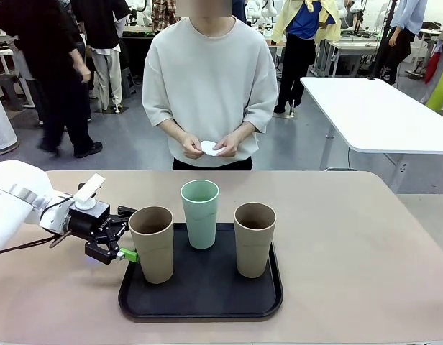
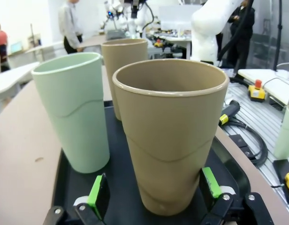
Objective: Place coasters on the table and set cups on them.
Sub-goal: Pick up one Reusable plastic cup and place it on a coaster set by the human.
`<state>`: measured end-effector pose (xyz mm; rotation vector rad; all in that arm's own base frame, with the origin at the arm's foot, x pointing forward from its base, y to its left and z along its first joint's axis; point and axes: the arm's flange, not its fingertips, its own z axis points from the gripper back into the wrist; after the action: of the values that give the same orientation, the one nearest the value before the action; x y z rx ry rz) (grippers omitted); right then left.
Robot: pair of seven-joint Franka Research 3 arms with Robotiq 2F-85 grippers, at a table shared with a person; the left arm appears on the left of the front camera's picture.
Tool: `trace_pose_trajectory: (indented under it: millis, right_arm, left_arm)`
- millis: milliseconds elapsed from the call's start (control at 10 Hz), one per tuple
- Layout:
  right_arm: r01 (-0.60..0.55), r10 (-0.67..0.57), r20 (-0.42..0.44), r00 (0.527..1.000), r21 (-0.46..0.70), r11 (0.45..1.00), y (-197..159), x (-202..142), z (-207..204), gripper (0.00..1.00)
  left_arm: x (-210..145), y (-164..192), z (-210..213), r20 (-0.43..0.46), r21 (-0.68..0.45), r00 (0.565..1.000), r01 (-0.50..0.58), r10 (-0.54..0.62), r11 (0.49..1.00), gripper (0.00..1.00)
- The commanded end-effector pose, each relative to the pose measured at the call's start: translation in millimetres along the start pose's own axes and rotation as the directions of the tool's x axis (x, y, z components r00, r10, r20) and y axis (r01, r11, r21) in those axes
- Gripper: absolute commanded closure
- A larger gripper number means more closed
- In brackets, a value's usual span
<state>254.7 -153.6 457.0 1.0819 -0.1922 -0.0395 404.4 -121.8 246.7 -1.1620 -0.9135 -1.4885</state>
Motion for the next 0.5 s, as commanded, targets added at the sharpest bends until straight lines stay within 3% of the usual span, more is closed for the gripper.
trace_pose_trajectory:
  millis: [0,400]
  right_arm:
    - [-0.004,0.004,0.001,1.0,0.013,1.0,0,0,0,0.0]
    - [-0.004,0.004,0.001,1.0,0.013,1.0,0,0,0,0.0]
  left_arm:
    - [-1,5,-12,-0.004,0.014,1.0,-0.014,0.014,1.0,0.0]
    - [-7,0,-27,-0.016,-0.032,0.999,-0.029,0.029,0.999,0.0]
